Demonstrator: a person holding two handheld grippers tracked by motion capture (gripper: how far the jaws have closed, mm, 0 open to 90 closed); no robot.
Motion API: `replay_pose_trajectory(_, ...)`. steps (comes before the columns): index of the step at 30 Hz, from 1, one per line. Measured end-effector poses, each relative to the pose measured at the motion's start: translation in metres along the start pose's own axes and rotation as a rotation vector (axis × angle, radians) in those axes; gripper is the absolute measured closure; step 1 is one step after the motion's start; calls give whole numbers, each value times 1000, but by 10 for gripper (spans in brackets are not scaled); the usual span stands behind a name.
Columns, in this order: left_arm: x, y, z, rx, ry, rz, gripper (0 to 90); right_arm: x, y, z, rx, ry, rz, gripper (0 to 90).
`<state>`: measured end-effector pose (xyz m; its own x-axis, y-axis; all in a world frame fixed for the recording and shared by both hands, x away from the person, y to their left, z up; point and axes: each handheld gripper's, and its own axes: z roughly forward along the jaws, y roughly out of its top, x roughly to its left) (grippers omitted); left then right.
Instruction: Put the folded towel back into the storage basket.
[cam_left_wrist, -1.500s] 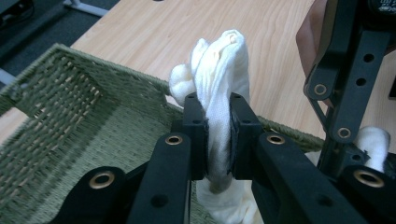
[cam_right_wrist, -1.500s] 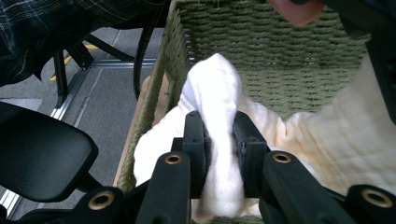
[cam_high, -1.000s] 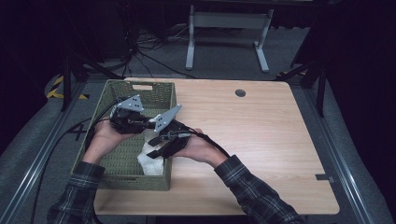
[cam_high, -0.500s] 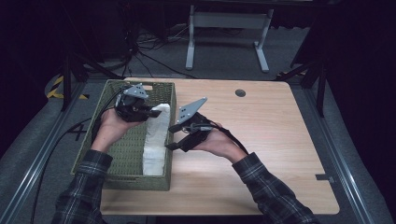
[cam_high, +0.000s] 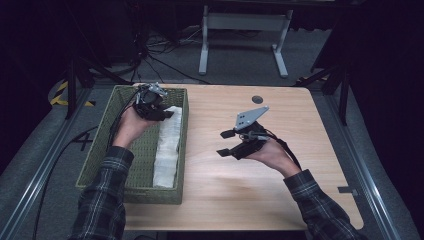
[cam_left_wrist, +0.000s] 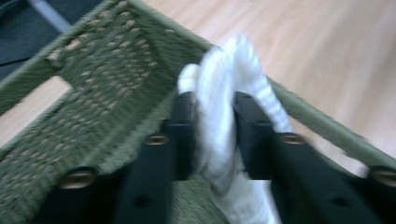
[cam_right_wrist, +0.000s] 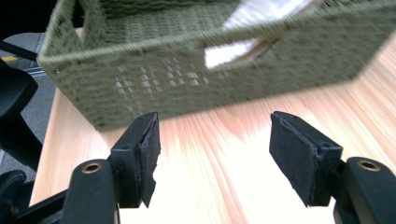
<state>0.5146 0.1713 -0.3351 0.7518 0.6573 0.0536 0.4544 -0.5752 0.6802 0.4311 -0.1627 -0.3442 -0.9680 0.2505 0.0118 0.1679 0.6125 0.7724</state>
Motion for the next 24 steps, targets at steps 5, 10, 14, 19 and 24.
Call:
replay_pose_trajectory(5, -3, 6, -6, -68, -17, -26, 487, -8, -22, -18, 17, -30, 19, 322)
replay_pose_trajectory(10, -22, 13, -9, -90, -54, -33, 380, -12, -38, -29, 20, -44, 31, 302)
replay_pose_trajectory(14, -48, 22, -10, -104, -75, -23, 327, -16, -52, -36, 29, -45, 37, 292)
replay_pose_trajectory(19, -73, 27, -5, -104, -99, -36, 271, -19, -66, -44, 69, -63, 38, 265)
replay_pose_trajectory(24, -104, 32, 8, -88, -110, -20, 243, -18, -88, -61, 60, -85, 60, 265)
